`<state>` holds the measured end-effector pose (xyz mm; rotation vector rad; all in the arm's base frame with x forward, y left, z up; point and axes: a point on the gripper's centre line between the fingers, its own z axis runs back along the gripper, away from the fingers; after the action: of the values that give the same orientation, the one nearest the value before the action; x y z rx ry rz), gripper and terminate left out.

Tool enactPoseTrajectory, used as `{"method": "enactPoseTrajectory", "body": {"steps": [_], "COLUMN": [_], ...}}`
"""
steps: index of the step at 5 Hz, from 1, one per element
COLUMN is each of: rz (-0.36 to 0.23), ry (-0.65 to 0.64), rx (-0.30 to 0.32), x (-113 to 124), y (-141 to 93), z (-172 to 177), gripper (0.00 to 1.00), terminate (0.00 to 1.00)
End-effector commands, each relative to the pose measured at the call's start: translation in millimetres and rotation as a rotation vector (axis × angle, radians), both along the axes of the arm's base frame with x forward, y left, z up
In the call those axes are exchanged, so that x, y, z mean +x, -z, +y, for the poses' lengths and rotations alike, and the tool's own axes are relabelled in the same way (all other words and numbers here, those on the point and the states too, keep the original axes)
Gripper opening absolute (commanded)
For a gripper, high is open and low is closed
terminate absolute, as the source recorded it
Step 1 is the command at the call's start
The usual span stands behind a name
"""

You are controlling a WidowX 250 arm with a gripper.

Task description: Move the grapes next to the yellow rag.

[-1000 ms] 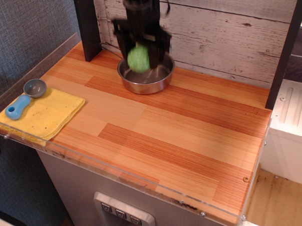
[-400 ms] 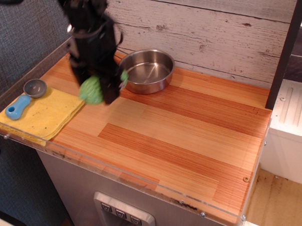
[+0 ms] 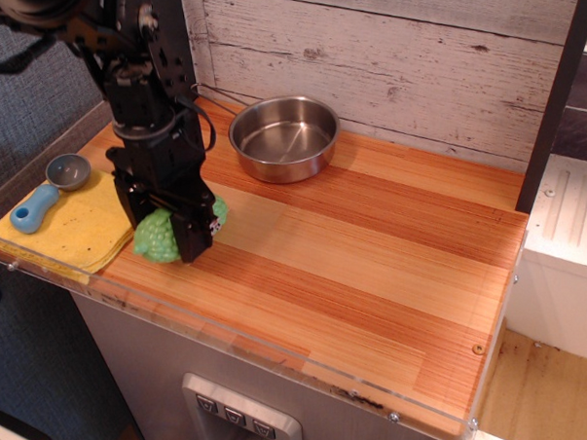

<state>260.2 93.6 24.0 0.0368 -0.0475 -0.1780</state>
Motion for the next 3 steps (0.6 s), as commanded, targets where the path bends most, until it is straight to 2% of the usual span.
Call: {"method": "enactPoseTrajectory", "body": {"steps": [1,2,3], "rz": [0.039,0.016,-0.061], "ry": [0.005,0.014,0.007], "rx": [0.011,0.022,0.019], "x": [-3.0,-0.7,4.4], "y": [3.0,-7.5,-41.3], "z": [-11.0,-16.4,-18.9], "gripper": [1.00,1.00,1.00], "terminate": [0.00,0.00,0.00]}}
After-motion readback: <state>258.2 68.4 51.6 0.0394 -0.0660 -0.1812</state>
